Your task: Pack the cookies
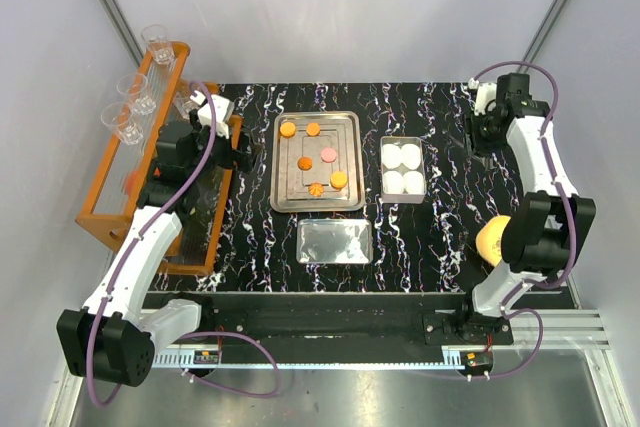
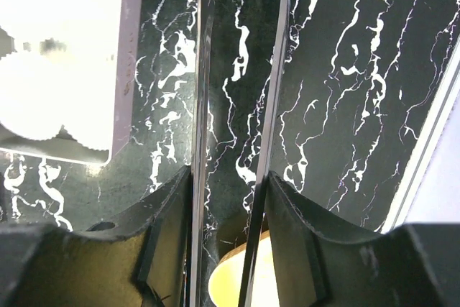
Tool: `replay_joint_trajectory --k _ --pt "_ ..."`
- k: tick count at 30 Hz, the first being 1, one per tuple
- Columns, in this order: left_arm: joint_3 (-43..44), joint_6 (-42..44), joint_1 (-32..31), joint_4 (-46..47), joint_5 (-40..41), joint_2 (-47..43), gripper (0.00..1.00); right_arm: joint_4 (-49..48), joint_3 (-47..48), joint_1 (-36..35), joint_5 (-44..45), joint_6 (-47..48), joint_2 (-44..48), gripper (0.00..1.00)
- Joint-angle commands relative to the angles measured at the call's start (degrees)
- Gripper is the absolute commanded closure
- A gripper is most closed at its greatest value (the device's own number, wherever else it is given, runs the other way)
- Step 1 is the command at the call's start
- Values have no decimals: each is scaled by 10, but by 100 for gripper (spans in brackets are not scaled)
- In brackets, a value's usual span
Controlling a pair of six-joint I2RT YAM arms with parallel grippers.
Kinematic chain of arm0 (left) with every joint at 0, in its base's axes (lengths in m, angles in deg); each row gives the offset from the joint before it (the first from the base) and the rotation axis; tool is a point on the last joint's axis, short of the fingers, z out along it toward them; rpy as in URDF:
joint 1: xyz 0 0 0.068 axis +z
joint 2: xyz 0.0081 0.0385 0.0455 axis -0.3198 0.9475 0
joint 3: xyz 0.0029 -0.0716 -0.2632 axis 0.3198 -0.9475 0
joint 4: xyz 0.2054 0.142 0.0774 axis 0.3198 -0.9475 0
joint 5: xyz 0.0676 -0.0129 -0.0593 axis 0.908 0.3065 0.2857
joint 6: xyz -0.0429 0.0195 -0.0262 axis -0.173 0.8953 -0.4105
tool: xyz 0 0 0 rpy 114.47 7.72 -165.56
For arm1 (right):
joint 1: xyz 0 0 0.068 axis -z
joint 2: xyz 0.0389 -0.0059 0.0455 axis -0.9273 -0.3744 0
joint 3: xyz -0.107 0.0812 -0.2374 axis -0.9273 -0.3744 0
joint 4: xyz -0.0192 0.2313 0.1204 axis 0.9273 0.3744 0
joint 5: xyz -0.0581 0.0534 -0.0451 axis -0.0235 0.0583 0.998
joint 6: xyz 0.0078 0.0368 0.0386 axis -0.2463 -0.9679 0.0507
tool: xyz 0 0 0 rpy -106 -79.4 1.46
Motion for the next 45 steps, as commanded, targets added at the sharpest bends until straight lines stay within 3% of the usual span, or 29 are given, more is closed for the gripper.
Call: replay_joint_trajectory --k 1,13,21,35,45 --pt "3 0 -2 36 -8 -2 1 41 43 2 -57 -4 46 51" --pt "4 -3 -2 44 -7 9 1 84 80 -20 -162 9 99 51" --pt "9 -1 -2 52 -3 30 1 55 85 -139 -119 9 96 49" --pt "5 -4 -2 73 3 62 1 27 143 -255 -100 11 -16 49" --pt "9 2 -2 80 8 81 1 15 179 -280 -98 19 -84 49"
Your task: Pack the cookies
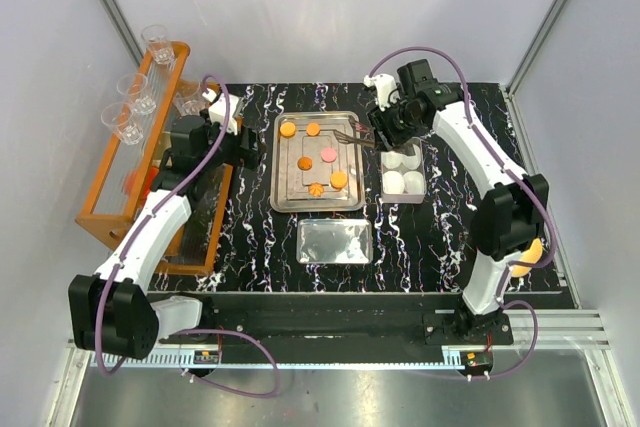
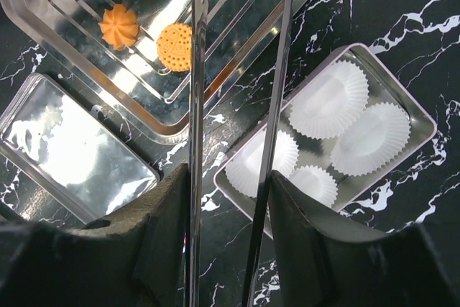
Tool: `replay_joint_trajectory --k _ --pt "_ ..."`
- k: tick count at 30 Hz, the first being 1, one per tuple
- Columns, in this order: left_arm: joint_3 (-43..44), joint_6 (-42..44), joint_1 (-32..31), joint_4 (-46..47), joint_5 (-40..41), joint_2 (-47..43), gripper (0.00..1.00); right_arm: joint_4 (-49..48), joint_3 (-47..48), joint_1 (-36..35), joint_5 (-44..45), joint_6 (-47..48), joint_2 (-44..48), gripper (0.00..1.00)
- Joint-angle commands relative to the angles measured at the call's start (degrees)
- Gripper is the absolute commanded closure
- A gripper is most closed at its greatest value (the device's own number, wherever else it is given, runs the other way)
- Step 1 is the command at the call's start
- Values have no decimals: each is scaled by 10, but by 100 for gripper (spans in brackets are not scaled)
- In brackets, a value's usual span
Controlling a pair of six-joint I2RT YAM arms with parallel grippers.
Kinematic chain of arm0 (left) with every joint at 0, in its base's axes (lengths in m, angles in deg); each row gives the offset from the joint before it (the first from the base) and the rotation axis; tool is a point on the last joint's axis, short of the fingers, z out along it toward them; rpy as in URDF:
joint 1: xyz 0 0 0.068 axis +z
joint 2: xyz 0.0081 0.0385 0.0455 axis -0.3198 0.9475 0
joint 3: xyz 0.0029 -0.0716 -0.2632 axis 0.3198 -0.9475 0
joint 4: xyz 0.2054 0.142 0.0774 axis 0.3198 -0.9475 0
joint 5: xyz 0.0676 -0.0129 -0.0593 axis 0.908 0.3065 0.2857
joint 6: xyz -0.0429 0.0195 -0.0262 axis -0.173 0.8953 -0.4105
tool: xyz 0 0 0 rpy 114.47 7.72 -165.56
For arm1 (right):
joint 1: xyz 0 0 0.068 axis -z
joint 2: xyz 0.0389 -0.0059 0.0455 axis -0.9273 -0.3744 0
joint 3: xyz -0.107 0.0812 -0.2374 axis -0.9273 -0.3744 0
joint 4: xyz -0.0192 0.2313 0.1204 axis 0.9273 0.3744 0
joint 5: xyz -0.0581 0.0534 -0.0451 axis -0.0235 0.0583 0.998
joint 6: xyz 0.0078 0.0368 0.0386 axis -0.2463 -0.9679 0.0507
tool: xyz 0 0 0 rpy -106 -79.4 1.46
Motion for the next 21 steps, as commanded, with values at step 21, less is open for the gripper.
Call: replay_joint_trajectory --k 21 --pt "12 12 -2 48 13 22 1 -36 68 -48 8 14 -102 46"
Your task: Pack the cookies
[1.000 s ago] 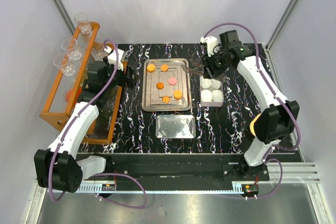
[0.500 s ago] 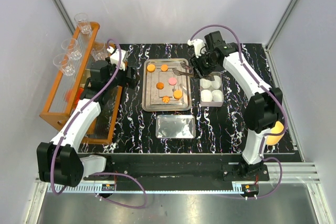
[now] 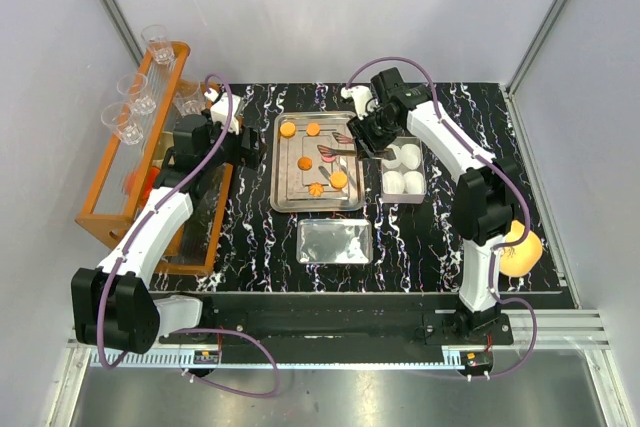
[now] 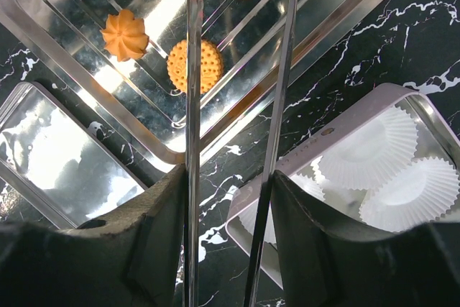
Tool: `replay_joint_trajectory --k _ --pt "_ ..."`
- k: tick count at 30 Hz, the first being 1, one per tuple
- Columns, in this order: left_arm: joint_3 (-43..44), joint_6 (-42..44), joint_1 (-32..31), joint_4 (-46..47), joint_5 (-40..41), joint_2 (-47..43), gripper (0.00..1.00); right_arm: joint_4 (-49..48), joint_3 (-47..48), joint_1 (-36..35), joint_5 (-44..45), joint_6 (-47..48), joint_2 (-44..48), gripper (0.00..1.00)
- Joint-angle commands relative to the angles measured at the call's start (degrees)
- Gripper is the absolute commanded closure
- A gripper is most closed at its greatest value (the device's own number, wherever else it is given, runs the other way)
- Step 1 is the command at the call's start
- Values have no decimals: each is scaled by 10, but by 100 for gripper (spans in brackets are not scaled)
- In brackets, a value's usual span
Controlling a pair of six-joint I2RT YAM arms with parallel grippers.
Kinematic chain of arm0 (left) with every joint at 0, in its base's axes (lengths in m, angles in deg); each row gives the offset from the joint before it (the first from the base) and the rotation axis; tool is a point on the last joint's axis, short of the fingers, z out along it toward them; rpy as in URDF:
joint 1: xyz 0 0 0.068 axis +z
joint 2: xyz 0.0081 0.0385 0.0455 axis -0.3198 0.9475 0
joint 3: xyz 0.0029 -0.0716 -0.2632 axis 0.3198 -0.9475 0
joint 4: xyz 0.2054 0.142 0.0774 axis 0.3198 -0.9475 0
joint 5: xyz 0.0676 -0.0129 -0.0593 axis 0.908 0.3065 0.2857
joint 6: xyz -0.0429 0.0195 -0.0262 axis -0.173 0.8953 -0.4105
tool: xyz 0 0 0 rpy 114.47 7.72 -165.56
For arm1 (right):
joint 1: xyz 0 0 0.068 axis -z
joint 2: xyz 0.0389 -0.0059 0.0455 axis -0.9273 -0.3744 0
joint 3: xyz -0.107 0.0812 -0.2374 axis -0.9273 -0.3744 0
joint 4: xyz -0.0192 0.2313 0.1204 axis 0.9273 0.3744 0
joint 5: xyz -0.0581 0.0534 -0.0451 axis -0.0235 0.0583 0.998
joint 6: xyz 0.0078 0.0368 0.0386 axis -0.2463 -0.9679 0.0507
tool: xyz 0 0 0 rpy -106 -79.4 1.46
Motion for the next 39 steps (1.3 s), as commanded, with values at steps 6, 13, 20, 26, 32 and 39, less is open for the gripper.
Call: replay_joint_trajectory --k 6,13,20,26,32,39 --pt "11 13 -2 37 11 7 1 -29 12 -8 9 9 -1 46" --pt "10 12 -2 39 12 12 1 -35 2 -8 8 9 -6 46" --pt "9 12 -2 40 13 15 1 -41 -13 -9 5 9 -7 45" --pt "8 12 -2 40 13 16 1 -44 -18 -10 7 10 -8 44" --pt "7 12 -2 40 14 15 1 -48 -25 -10 10 9 -12 44" --pt "5 13 -2 40 15 12 1 -55 -35 -11 12 11 -12 45"
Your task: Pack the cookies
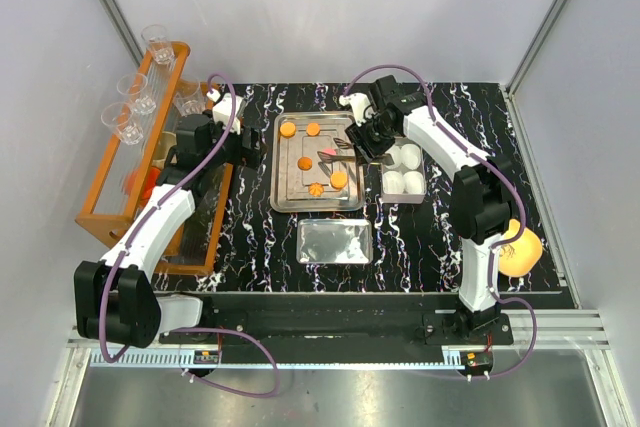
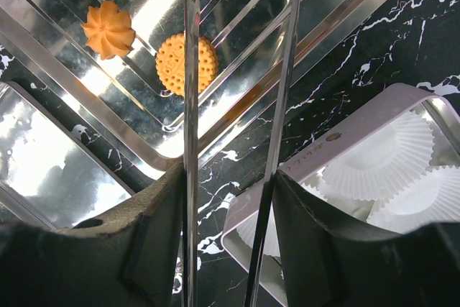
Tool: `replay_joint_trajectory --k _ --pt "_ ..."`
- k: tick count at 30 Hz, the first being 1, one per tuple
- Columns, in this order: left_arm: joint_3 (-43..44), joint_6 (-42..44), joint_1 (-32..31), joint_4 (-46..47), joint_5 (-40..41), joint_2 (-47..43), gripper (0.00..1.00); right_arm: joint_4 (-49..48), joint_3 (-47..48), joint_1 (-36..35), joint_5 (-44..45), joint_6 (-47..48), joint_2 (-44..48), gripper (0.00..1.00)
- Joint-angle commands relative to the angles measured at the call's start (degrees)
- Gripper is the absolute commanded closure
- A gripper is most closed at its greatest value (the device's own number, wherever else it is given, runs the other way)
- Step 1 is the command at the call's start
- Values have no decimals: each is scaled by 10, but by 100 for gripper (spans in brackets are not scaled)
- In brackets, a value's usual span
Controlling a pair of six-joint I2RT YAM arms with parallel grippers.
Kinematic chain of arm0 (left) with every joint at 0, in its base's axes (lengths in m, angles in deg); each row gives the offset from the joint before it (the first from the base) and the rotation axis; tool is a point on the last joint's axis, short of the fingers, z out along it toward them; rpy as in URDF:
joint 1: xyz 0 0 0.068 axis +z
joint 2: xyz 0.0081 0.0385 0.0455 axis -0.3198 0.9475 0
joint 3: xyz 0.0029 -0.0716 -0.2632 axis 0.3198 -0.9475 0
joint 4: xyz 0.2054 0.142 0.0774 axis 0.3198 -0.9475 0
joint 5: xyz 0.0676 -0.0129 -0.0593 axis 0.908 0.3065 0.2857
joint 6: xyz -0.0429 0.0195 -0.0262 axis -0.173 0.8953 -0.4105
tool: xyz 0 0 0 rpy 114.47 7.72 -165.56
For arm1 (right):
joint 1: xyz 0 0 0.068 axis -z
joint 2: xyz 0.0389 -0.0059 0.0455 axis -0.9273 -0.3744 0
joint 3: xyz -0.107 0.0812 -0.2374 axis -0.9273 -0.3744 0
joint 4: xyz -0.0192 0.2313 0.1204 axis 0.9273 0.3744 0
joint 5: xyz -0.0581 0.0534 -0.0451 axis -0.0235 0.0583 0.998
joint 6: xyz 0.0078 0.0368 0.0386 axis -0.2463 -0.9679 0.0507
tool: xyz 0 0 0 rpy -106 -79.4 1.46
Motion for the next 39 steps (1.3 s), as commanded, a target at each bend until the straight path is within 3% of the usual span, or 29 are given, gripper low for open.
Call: replay_joint_trajectory --k 1,39 --pt "5 10 -2 35 7 -5 1 -24 -2 -7 5 8 -1 45" --pt "1 6 -2 33 8 -19 1 -13 -28 -10 3 9 6 54"
